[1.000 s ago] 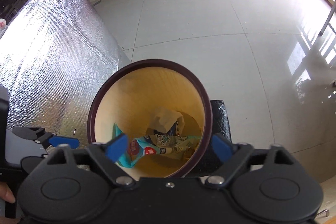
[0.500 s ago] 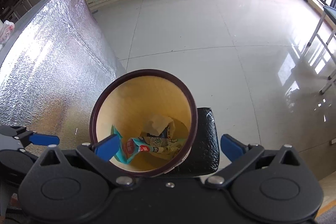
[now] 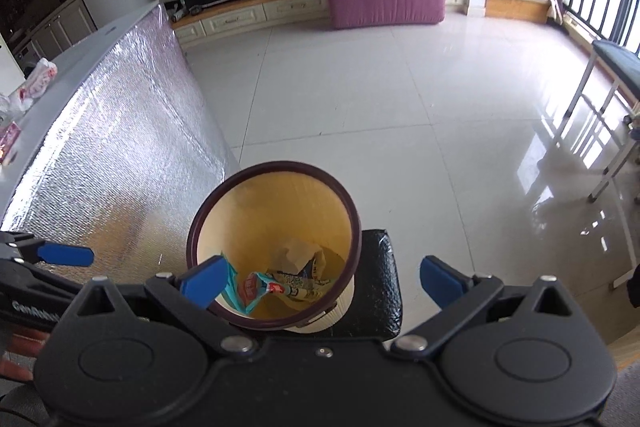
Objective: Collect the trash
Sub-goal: 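Withdraw both open tools from the wastebasket back toward the table, then reach the left tool to the clear plastic bottle while the right tool reaches the red cigarette pack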
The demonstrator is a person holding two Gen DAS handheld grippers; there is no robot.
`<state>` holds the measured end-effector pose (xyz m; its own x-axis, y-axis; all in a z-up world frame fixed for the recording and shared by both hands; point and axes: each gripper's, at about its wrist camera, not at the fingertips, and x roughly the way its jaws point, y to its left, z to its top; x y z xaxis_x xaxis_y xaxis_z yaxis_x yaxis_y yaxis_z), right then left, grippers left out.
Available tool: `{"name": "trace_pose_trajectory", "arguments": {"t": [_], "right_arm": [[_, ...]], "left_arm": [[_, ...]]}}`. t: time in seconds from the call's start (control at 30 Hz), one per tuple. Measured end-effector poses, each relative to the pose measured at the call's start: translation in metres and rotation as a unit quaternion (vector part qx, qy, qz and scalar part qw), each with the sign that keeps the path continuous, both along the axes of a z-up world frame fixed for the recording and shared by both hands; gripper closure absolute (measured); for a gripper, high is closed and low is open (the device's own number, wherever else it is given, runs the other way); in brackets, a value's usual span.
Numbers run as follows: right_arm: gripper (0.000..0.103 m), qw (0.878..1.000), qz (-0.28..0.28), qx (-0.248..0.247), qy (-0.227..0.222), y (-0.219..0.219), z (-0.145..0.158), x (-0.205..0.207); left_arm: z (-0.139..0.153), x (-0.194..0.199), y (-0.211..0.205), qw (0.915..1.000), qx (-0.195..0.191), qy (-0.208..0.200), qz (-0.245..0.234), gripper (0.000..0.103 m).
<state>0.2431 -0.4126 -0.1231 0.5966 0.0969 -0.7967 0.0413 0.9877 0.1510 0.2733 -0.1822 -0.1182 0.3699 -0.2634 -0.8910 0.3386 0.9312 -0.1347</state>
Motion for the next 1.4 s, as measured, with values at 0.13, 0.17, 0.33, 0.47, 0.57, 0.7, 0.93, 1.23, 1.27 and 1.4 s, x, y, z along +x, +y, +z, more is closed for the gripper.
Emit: {"name": "trace_pose_trajectory", "arguments": {"t": [0.13,0.17,0.33,0.47,0.57,0.7,0.93,1.23,1.27,1.4], "right_arm": [[0.000,1.000,-0.002,-0.014,-0.022,0.000,0.018,-0.018],[0.000,0.999,-0.003,-0.016,-0.029,0.000,0.023,-0.023],[0.000,0.998,-0.007,-0.024,-0.062,0.004,0.045,-0.045],[0.000,0.996,-0.010,-0.027,-0.090,0.009,0.060,-0.063],[0.000,0.993,-0.016,-0.023,-0.118,0.014,0.072,-0.077],[0.000,0.987,-0.016,-0.025,-0.159,0.028,0.085,-0.092],[0.000,0.975,-0.013,-0.025,-0.220,0.064,0.092,-0.106],[0.000,0.968,0.013,-0.008,-0.252,0.133,0.096,-0.102],[0.000,0.967,0.018,-0.007,-0.255,0.141,0.097,-0.101],[0.000,0.964,0.038,-0.013,-0.264,0.179,0.102,-0.091]], "left_arm": [[0.022,-0.014,0.006,0.9994,-0.018,-0.029,0.006,0.000],[0.028,-0.019,0.009,0.9991,-0.023,-0.035,0.007,0.000],[0.056,-0.042,0.023,0.9963,-0.049,-0.069,0.012,0.000],[0.074,-0.059,0.036,0.9927,-0.055,-0.105,0.024,0.000],[0.087,-0.070,0.050,0.9890,-0.064,-0.128,0.039,0.000],[0.101,-0.083,0.074,0.9825,-0.072,-0.159,0.064,0.000],[0.116,-0.108,0.114,0.9697,-0.089,-0.201,0.106,0.000],[0.117,-0.124,0.193,0.9550,-0.071,-0.242,0.156,0.000],[0.117,-0.125,0.203,0.9535,-0.071,-0.245,0.160,0.000],[0.117,-0.127,0.245,0.9472,-0.064,-0.252,0.187,0.000]]}}
